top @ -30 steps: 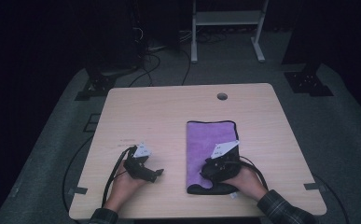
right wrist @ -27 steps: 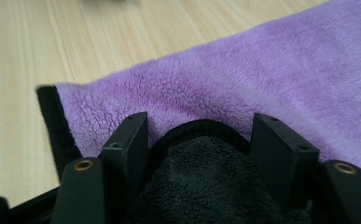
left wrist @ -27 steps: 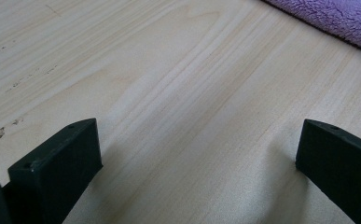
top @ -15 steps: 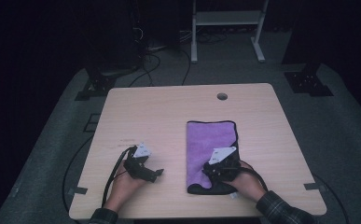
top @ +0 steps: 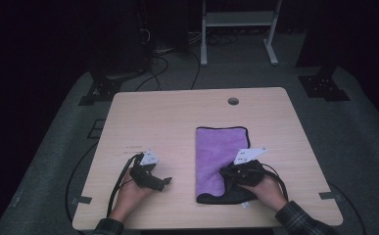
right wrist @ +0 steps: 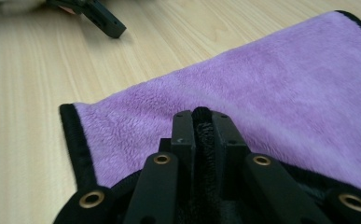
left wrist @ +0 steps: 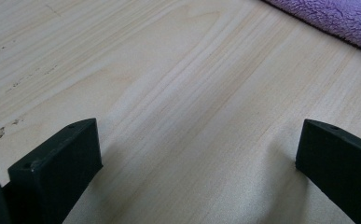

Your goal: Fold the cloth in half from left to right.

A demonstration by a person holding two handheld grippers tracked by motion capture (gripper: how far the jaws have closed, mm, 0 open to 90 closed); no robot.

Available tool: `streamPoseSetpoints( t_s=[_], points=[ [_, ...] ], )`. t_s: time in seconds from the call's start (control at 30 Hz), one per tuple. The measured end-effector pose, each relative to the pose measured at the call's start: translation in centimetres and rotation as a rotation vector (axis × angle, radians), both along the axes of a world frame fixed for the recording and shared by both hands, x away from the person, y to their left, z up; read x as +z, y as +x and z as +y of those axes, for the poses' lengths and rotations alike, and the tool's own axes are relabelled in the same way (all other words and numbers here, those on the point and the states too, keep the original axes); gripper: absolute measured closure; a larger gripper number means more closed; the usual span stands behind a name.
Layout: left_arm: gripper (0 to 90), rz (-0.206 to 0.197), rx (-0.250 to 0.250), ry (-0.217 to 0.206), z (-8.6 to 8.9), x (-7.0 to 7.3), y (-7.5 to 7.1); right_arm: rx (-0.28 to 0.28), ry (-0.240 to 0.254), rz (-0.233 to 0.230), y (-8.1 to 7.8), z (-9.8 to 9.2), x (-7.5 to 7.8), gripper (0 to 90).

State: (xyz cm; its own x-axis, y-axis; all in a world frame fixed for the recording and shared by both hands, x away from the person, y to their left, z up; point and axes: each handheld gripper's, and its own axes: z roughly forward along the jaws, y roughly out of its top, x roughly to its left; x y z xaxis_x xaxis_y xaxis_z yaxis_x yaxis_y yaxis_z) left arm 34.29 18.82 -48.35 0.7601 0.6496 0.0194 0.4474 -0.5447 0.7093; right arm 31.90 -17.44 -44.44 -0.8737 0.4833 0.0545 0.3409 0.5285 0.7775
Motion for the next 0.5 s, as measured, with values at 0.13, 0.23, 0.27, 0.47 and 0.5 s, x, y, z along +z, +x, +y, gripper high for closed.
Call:
streamPoseSetpoints(
  t_s=[0.13, 0.23, 0.27, 0.47, 0.5],
  points=[
    [0.0, -0.001, 0.004, -0.006, 0.0, 0.0, 0.0, -0.020, 0.030, -0.002, -0.9, -1.5, 0.4, 79.5],
    [0.0, -0.001, 0.003, -0.006, 0.0, 0.0, 0.0, -0.037, 0.045, 0.000, -1.6, -2.6, 0.5, 79.2],
    [0.0, -0.001, 0.003, -0.006, 0.0, 0.0, 0.0, -0.046, 0.049, 0.003, -1.8, -2.9, 0.6, 79.2],
    [0.0, 0.000, 0.004, -0.006, 0.0, 0.0, 0.0, -0.077, 0.049, 0.012, -2.8, -4.6, 0.4, 79.2],
    [0.0, -0.001, 0.004, -0.006, 0.0, 0.0, 0.0, -0.084, 0.034, 0.017, -3.2, -5.0, 0.2, 79.1]
  ],
)
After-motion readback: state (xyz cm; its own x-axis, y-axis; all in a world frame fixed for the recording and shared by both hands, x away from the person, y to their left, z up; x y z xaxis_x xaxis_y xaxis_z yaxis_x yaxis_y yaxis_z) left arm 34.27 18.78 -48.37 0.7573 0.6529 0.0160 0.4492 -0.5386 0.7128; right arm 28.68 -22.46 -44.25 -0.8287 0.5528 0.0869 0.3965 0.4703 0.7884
